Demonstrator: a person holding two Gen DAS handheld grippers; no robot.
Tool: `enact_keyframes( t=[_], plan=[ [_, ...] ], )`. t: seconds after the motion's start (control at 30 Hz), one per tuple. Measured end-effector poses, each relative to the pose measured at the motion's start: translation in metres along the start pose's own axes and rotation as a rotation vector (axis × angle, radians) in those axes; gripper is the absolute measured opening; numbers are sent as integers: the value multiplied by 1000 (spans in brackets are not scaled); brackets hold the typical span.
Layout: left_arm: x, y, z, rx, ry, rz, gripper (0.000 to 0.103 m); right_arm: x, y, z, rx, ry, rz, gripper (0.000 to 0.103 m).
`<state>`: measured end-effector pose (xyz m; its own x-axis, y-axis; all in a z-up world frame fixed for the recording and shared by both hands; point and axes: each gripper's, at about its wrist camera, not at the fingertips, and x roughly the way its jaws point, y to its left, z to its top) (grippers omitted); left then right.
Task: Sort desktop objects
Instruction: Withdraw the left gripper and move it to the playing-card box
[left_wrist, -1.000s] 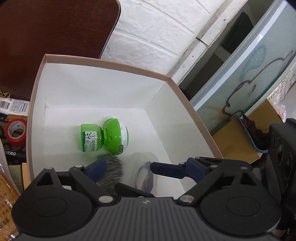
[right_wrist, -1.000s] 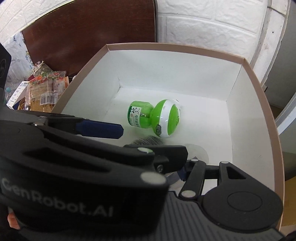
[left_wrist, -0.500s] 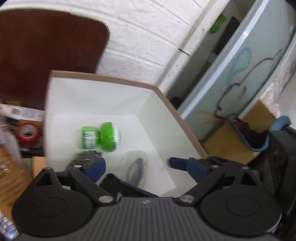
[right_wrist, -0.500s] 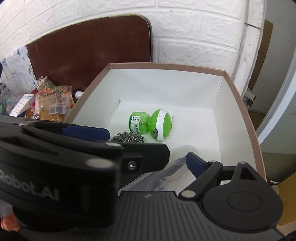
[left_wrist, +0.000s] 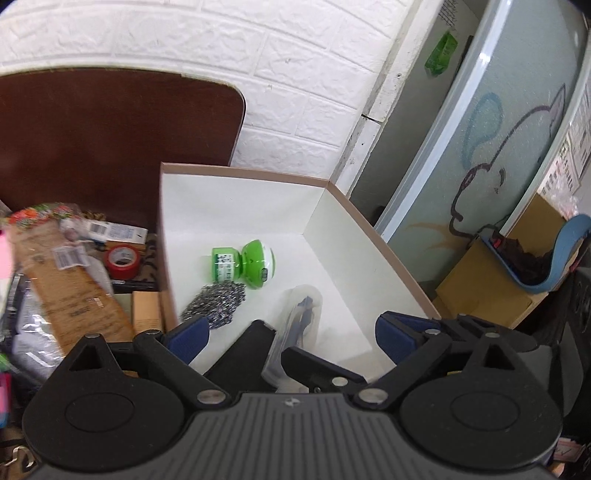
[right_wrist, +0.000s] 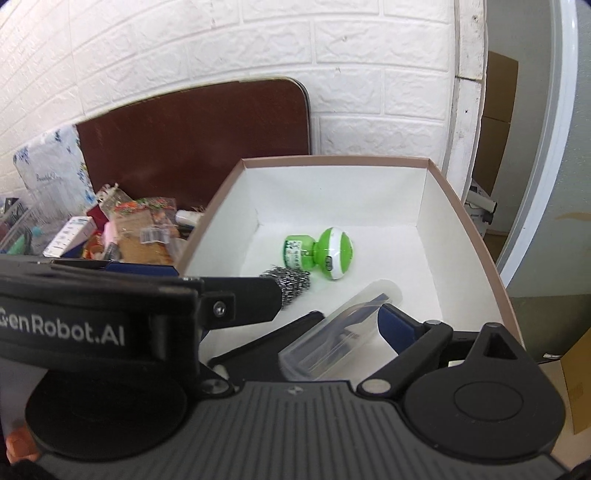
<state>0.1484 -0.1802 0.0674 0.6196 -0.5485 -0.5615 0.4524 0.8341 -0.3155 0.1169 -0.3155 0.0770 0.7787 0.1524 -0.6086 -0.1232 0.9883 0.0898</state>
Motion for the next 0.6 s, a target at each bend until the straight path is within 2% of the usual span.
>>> enact_keyframes(
  t=[0.13,0.43,0.6],
  plan=[
    [-22,0,-13,28,-41,33,99,-14,19,-10,-16,-40,-4,95],
    [-69,14,-58,5,-139,74,99,-41,61,-43,-5,-119,41,95],
    [-91,32,-88,-32,-159,87,99,-47,94,-68,-72,-142,57,95]
  ],
)
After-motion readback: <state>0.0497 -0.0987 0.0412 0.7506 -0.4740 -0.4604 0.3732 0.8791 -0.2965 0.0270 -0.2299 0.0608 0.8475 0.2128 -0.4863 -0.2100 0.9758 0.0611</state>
